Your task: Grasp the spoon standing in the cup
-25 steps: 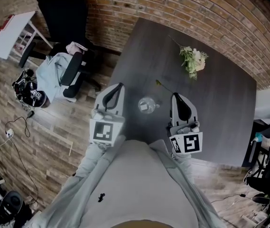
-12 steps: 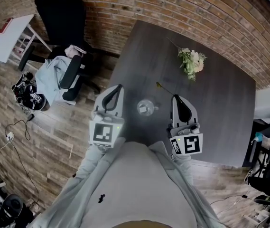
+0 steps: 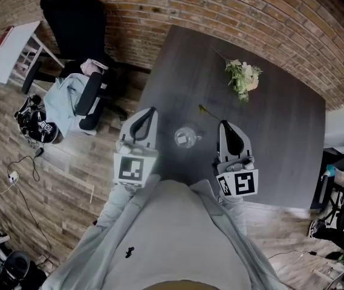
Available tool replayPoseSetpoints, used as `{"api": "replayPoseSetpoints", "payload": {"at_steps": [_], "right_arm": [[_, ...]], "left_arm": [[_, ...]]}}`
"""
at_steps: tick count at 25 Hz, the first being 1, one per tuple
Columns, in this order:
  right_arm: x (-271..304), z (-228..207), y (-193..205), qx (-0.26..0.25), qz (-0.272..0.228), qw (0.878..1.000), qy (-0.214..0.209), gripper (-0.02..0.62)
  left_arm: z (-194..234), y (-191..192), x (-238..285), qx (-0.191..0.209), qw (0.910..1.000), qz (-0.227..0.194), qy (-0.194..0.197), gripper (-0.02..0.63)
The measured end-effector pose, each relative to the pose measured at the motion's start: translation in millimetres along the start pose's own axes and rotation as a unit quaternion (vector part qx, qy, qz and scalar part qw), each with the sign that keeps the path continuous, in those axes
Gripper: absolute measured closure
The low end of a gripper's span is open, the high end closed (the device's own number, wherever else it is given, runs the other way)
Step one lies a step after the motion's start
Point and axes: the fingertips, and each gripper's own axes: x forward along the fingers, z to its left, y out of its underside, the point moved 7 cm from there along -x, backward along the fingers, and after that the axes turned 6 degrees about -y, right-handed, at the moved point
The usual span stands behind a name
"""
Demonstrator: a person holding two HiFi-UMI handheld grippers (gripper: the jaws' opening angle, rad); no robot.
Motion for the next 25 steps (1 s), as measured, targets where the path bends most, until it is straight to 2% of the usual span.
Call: {"api": "replayPoseSetpoints", "payload": {"at_steps": [25], "right_arm": [[-3, -2, 8, 0.005, 0.019, 1.0, 0.008, 0.577]], "left_arm": [[-8, 3, 13, -0.008, 0.9998, 0.008, 0.019, 0.588]]}}
